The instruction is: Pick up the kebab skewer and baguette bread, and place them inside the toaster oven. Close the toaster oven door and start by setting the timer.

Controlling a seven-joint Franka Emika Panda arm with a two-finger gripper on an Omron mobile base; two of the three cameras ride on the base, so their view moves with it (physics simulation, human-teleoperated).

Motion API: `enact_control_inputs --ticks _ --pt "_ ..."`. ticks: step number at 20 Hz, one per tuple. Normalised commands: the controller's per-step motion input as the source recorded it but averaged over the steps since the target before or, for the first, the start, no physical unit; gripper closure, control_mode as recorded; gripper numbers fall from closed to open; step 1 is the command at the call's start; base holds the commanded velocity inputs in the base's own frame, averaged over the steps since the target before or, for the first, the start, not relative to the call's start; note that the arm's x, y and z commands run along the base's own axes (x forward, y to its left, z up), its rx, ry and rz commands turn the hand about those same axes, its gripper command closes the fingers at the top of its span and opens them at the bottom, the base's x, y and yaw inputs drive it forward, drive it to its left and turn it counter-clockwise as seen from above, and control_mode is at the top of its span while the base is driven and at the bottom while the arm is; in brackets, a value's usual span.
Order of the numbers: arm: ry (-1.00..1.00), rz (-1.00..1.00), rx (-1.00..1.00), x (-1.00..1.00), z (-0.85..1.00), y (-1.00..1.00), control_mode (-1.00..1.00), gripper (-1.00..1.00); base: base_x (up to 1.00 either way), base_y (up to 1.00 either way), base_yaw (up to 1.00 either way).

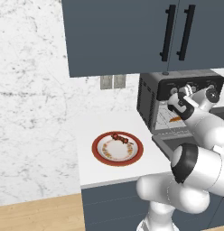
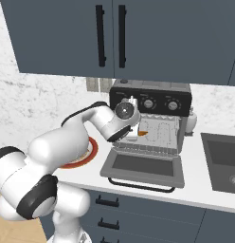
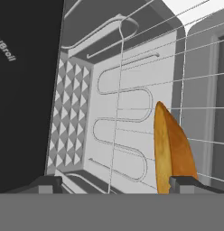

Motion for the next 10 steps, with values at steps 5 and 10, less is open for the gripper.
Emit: enact_control_inputs --ticks 5,10 --pt "0.04 0.00 0.00 -0.44 0.15 -0.20 -1.00 -1.00 0.00 0.00 0.00" --pt "0.01 0.07 -0.01 -0.59 0.31 0.15 -1.00 -1.00 0.00 0.00 0.00"
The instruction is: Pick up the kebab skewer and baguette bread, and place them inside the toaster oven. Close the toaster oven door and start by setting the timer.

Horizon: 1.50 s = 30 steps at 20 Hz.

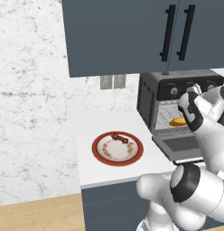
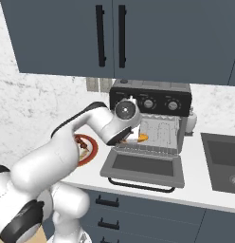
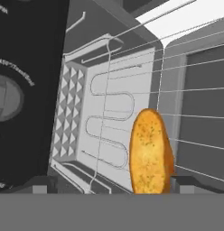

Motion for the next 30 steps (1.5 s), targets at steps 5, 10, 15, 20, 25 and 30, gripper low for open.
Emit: enact_control_inputs --ticks 5,10,15,20,25,30 --pt "0.04 0.28 -0.10 -0.74 0.37 0.83 -1.00 -1.00 0.00 0.00 0.00" --pt "0.04 0.40 -0.22 -0.57 0.46 1.00 -1.00 -1.00 0.00 0.00 0.00" --pt "0.00 0.47 -0.20 -0.17 0.17 1.00 -1.00 -1.00 0.00 0.00 0.00" --pt "0.00 0.57 -0.18 0.00 0.00 1.00 -1.00 -1.00 0.00 0.00 0.00" --pt "0.01 0.52 -0.26 0.00 -0.04 1.00 -1.00 -1.00 0.00 0.00 0.00" --pt "0.04 0.39 -0.33 0.00 0.00 0.55 -1.00 -1.00 0.00 0.00 0.00"
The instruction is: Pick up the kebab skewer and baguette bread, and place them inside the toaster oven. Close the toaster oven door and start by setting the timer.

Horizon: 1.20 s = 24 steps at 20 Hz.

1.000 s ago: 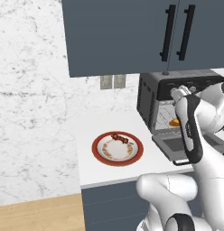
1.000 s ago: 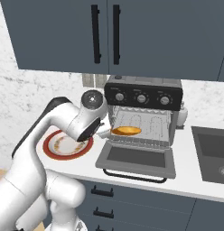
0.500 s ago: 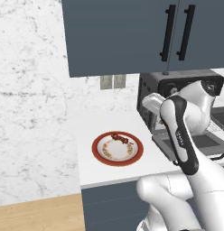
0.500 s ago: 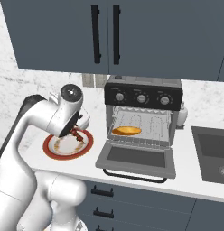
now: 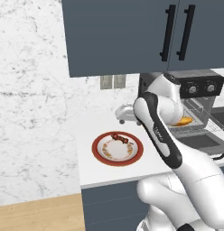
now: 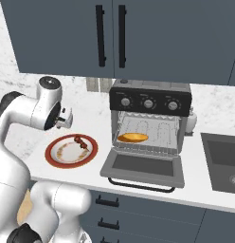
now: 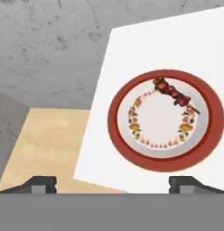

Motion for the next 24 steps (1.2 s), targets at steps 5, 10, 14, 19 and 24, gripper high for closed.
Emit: enact_control_inputs --ticks 5,10,14,19,24 --pt "0.00 0.35 -0.35 0.00 -0.24 0.00 -1.00 -1.00 0.00 0.00 0.00" --pt "0.00 0.39 -0.34 0.02 -0.45 -0.10 -1.00 -1.00 0.00 0.00 0.00" --pt "0.00 0.43 -0.24 0.02 -0.54 -0.51 -1.00 -1.00 0.00 0.00 0.00" --pt "0.02 0.42 -0.13 0.20 -0.41 -0.34 -1.00 -1.00 0.00 0.00 0.00" --pt "0.00 0.08 -0.05 0.43 -0.32 0.32 -1.00 -1.00 0.00 0.00 0.00"
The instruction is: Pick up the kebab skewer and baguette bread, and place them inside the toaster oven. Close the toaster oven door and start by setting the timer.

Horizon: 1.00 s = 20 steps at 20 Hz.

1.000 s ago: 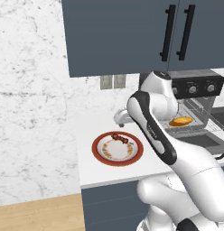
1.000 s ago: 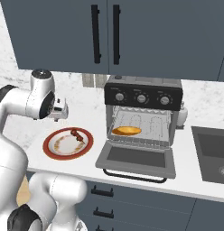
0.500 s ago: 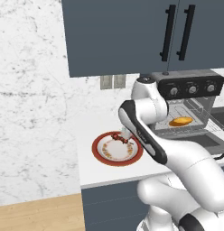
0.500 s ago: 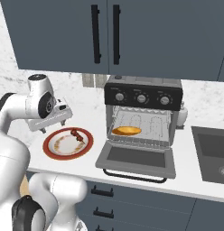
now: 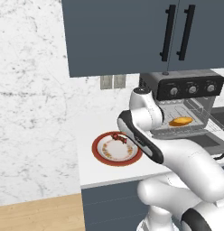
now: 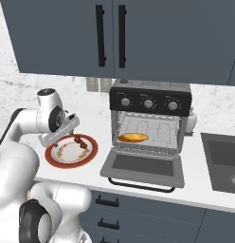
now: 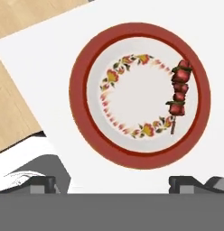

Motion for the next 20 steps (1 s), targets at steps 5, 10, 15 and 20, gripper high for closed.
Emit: enact_control_inputs --ticks 5,10,15,20 --pt "0.00 -0.11 -0.04 0.76 -0.25 0.38 -1.00 -1.00 0.00 0.00 0.00" --pt "0.02 -0.20 -0.01 0.87 -0.17 0.04 -1.00 -1.00 0.00 0.00 0.00" --pt "0.12 -0.09 0.00 0.52 -0.13 -0.17 -1.00 -1.00 0.00 0.00 0.00" --pt "0.21 0.00 0.00 0.19 -0.30 -0.03 -1.00 -1.00 0.00 0.00 0.00"
